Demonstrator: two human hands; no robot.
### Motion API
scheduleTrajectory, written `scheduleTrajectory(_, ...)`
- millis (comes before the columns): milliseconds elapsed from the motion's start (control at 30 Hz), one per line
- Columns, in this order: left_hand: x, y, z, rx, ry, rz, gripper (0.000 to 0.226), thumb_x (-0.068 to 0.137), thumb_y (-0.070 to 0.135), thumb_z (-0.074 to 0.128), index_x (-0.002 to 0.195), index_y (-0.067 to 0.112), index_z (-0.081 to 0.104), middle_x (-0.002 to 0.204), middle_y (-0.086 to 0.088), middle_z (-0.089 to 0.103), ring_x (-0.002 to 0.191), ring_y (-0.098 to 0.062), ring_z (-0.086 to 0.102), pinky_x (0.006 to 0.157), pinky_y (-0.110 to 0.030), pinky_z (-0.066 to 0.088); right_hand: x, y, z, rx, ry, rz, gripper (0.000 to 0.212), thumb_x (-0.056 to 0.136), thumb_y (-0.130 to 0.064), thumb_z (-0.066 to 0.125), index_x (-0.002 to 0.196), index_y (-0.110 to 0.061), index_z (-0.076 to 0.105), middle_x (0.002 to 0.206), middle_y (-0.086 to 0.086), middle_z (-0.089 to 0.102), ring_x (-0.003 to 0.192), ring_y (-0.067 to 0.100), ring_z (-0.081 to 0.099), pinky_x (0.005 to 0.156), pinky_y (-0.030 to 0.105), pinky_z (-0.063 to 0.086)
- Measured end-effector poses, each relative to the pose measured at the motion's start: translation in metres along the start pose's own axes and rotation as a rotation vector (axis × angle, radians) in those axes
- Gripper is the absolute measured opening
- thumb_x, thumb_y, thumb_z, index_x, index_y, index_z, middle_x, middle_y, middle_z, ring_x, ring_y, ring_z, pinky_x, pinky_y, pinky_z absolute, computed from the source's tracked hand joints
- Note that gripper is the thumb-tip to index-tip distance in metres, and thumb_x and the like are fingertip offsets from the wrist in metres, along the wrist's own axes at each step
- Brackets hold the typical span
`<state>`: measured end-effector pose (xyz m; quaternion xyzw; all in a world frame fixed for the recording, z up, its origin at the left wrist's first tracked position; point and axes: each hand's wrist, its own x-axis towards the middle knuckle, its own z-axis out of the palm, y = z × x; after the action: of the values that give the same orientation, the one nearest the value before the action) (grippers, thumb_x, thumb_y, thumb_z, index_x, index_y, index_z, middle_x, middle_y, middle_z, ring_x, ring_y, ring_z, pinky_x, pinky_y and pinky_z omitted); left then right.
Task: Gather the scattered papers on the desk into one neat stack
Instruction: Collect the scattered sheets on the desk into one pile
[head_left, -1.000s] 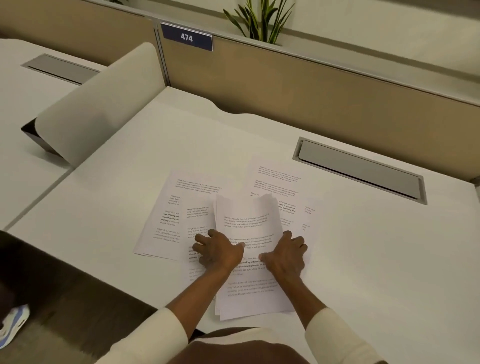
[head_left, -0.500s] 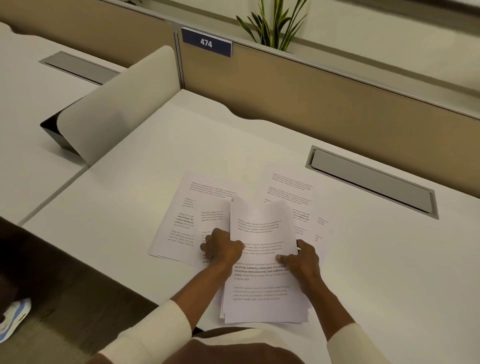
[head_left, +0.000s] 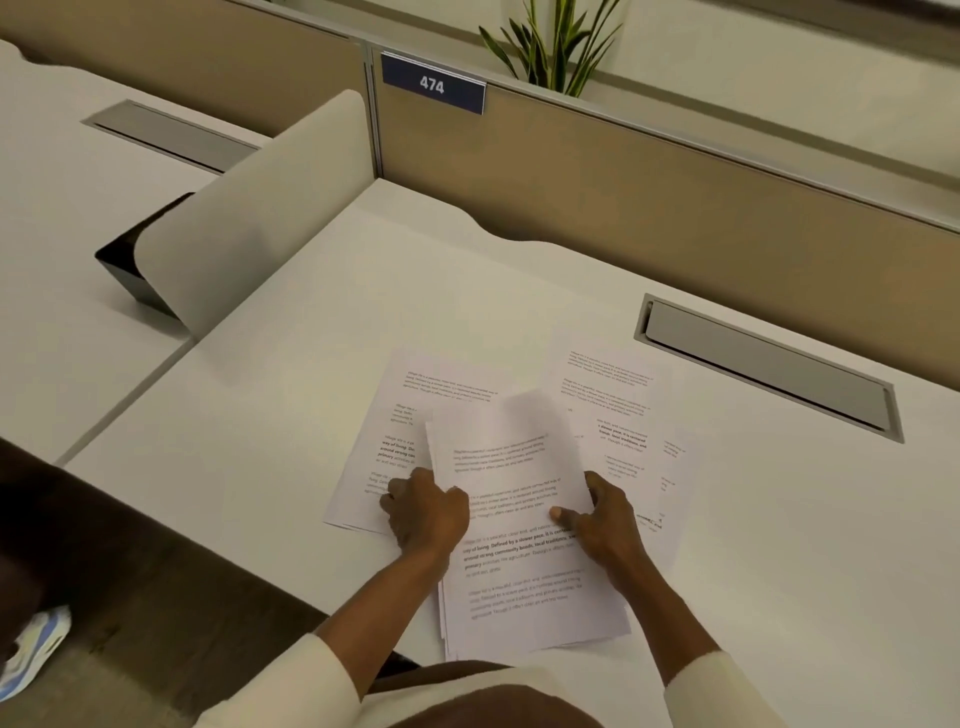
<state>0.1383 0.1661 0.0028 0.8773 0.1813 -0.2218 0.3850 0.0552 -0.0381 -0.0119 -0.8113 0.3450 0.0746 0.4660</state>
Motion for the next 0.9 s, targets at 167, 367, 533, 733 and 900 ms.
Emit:
scheduleTrajectory(167,0.000,0.003,-0.011,-0.001,-0.087,-0.102,0.063,0.092,0.039,0.082,0.137,0.007,0.053,0.148,-0.022,0.038,0.142,-0.037,0.033,0.099,-0.047,0.051,0.003,-0.006,0.031,-0.251,0.037,-0.006,0.054,0.093,-0.030,0.083,0.139,-0.017,0.059,0.131,0.004,0.074,0.115,0.031,0.072,0.098,0.051,0.062)
scheduleTrajectory(367,0.005,0.007,-0.018,-0.155,-0.120,-0.129,0.070,0.087,0.033,0.088,0.141,0.007,0.052,0.147,-0.020,0.044,0.124,-0.033,0.055,0.101,-0.049,0.058,0.005,-0.004,0.041,-0.256,0.053,0.044,0.060,0.089,-0.037,0.086,0.137,-0.019,0.056,0.129,0.003,0.074,0.111,0.030,0.073,0.094,0.048,0.062)
scheduleTrajectory(533,0.003,0.004,-0.016,-0.210,-0.086,-0.080,0.061,0.086,0.016,0.088,0.124,0.010,0.040,0.126,-0.008,0.070,0.107,-0.032,0.071,0.104,-0.054,0.058,0.005,0.004,0.036,-0.109,0.059,0.068,0.047,0.087,-0.028,0.089,0.125,-0.022,0.061,0.121,-0.001,0.074,0.105,0.027,0.075,0.095,0.051,0.064)
scheduleTrajectory(733,0.004,-0.006,-0.020,-0.357,-0.147,-0.020,0.013,0.094,0.008,0.078,0.099,0.019,0.074,0.112,-0.004,0.082,0.083,-0.014,0.073,0.060,-0.024,0.056,-0.005,0.018,0.030,0.073,0.049,0.057,0.036,0.090,-0.022,0.087,0.118,-0.025,0.065,0.115,-0.005,0.078,0.098,0.022,0.077,0.091,0.048,0.066)
scheduleTrajectory(900,-0.023,0.002,-0.020,-0.225,-0.104,0.224,0.048,0.107,0.017,0.063,0.154,0.014,0.052,0.147,-0.005,0.066,0.128,-0.026,0.064,0.109,-0.043,0.055,-0.024,0.030,0.018,0.256,0.061,-0.004,0.026,0.087,-0.026,0.089,0.106,-0.030,0.072,0.104,-0.015,0.084,0.097,0.017,0.082,0.083,0.039,0.067)
